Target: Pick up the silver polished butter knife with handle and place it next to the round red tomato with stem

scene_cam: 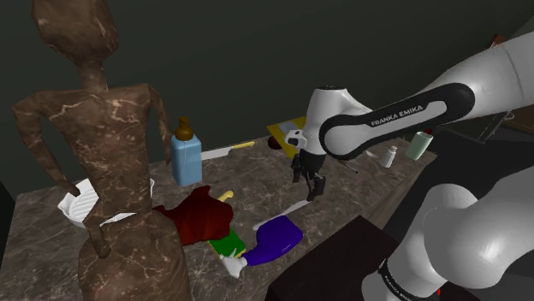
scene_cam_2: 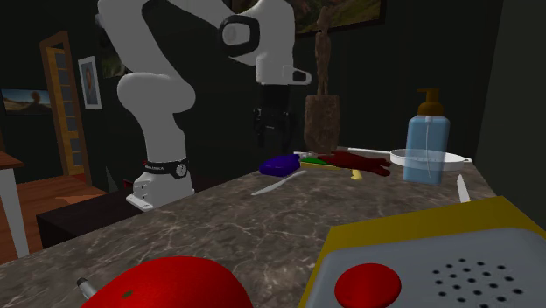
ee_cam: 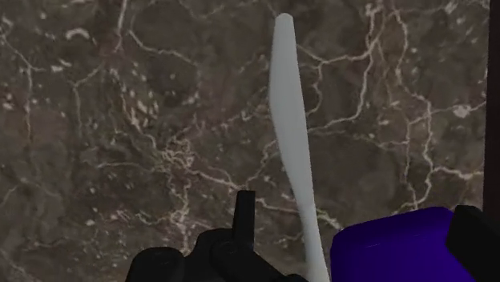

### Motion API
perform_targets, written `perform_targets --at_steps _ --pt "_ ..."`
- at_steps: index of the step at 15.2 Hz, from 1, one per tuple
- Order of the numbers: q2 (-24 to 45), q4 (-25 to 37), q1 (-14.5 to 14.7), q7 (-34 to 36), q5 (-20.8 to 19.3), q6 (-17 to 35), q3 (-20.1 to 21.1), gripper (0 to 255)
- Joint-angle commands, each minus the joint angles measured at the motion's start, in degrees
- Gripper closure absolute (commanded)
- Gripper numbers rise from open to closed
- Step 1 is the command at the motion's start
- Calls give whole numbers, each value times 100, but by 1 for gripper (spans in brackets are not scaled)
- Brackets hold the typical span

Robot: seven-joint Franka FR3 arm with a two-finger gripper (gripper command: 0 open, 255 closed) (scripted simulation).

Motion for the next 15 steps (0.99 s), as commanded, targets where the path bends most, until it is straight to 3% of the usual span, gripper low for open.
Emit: perform_targets --at_steps 1,3,10,15 --pt "362 -131 194 -619 -32 576 -112 0" --pt "735 -196 349 -1135 -36 1059 -219 0" --pt "1350 -345 412 -1211 62 1819 -272 0" --pt "1405 -354 419 -1220 75 1883 -277 0"
